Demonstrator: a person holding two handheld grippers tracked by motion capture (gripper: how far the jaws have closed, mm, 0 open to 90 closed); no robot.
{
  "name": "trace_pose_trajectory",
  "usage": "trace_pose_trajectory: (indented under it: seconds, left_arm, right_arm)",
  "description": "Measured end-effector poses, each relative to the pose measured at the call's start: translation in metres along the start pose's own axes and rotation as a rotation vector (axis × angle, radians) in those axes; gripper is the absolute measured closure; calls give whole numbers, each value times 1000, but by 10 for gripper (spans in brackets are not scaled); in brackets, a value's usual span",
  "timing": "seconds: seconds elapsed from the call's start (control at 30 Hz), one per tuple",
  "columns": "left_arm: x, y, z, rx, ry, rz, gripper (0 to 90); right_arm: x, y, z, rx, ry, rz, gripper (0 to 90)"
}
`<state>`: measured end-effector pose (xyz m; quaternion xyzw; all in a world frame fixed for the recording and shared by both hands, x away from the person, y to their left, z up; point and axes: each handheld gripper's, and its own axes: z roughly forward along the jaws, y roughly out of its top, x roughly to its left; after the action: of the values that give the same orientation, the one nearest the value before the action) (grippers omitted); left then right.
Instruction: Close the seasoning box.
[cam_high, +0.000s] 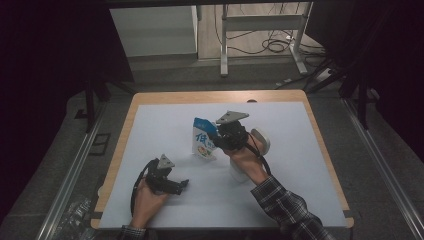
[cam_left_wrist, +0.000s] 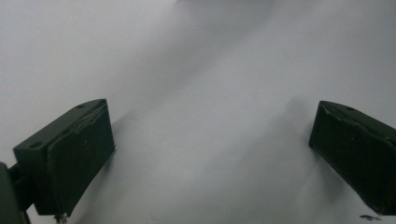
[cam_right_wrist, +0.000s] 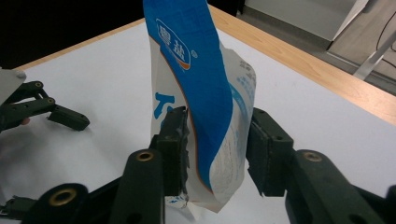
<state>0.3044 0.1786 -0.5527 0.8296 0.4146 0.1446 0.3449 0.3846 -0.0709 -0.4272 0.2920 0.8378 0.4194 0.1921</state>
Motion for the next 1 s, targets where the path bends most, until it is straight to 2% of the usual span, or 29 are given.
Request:
trace_pose_trajectory:
  seconds: [0.4,0.7,1.0]
  left_arm:
    - [0,0,0,2,1,1,0]
    - [0,0,0,0,2,2,0]
    - [0,0,0,0,2,3,0]
  right_arm:
    - [-2,-1,-4,-1,-19,1,466]
    - [-3,-2,-11,-7,-24,-1,427]
    - [-1,-8,-20,-18,-18,0,428]
